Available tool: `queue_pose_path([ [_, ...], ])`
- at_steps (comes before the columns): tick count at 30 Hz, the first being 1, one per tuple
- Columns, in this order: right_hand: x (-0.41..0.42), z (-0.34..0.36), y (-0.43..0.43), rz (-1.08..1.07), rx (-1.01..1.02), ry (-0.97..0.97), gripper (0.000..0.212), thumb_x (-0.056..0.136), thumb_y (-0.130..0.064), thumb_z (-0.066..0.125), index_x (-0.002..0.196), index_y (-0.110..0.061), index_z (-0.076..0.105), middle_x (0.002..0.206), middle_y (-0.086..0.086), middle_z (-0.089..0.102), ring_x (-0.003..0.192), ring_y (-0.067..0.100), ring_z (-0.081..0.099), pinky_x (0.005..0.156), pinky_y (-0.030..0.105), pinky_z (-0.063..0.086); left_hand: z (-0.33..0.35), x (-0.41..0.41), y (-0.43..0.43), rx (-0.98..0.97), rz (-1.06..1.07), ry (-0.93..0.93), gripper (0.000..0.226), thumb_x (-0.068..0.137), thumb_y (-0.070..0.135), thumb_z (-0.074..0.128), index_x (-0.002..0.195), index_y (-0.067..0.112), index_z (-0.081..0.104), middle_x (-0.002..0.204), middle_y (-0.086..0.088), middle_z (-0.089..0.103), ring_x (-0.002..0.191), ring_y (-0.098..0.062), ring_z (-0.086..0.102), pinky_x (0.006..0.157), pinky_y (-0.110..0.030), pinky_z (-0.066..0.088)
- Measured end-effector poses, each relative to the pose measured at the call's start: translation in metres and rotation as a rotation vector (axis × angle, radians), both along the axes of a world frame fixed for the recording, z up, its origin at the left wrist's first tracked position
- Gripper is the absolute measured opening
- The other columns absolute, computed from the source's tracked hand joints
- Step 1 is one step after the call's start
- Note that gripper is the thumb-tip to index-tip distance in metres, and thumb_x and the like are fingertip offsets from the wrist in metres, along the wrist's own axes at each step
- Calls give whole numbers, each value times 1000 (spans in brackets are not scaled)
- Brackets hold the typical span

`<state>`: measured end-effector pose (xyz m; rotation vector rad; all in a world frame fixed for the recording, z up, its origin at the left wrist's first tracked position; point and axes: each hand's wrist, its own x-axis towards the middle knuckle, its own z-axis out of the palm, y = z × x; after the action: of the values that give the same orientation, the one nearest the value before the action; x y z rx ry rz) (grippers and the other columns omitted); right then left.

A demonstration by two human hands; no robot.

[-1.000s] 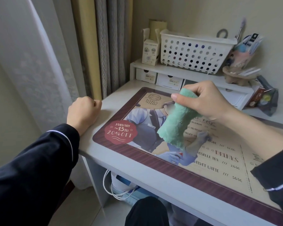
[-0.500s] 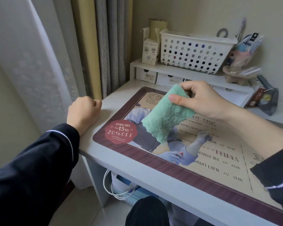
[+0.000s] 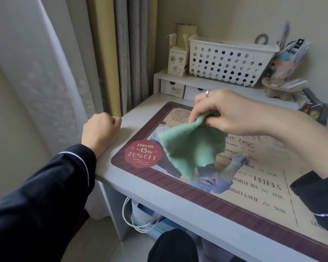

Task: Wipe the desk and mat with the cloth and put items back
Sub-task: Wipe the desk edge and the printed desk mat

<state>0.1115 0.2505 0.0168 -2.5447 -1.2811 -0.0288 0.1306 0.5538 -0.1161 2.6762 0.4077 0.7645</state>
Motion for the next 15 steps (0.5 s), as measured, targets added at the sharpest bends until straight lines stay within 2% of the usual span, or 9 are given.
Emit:
queue_pose_path([
  [2, 2, 2, -1, 4, 5, 19, 47, 78, 11, 50, 76, -32, 68, 85, -16, 54, 87, 0, 53, 71, 15, 40, 0, 0, 1, -1, -4, -3, 39, 84, 21, 40, 49, 5, 33, 53, -13, 41, 57, -36, 42, 58, -34, 35],
  [4, 4, 4, -3, -20, 53, 75, 49, 76, 15, 44, 69, -28, 66, 85, -12, 53, 85, 3, 54, 69, 19, 46, 0, 0, 1, -3, -7, -6, 39, 83, 21, 40, 49, 5, 32, 53, -13, 41, 56, -36, 41, 58, -34, 35],
  [7, 9, 2, -6, -68, 166, 195, 47, 78, 15, 39, 69, -24, 63, 80, -9, 55, 70, 16, 61, 57, 38, 56, -2, 1, 1, 5, -4, -9, 38, 82, 20, 40, 49, 4, 32, 52, -14, 41, 55, -36, 40, 57, -33, 33],
  [10, 13, -2, -7, -72, 249, 253, 45, 81, 15, 34, 72, -23, 58, 75, 2, 57, 62, 33, 60, 51, 49, 55, -2, 1, 2, 10, 2, -9, 38, 82, 20, 40, 48, 4, 32, 52, -14, 41, 55, -36, 41, 57, -33, 33],
  [12, 16, -5, -8, -76, 307, 333, 42, 82, 16, 31, 75, -19, 52, 76, 14, 54, 58, 38, 57, 48, 46, 49, -3, 2, 2, 13, 3, -8, 38, 82, 20, 40, 49, 4, 32, 52, -14, 41, 55, -36, 42, 56, -33, 32],
  [15, 21, -10, -11, -91, 431, 506, 41, 87, 18, 28, 73, -18, 43, 68, 8, 48, 57, 25, 49, 49, 37, 34, -3, 3, 3, 17, 0, -5, 38, 82, 20, 40, 49, 3, 33, 52, -14, 42, 55, -36, 43, 56, -33, 31],
])
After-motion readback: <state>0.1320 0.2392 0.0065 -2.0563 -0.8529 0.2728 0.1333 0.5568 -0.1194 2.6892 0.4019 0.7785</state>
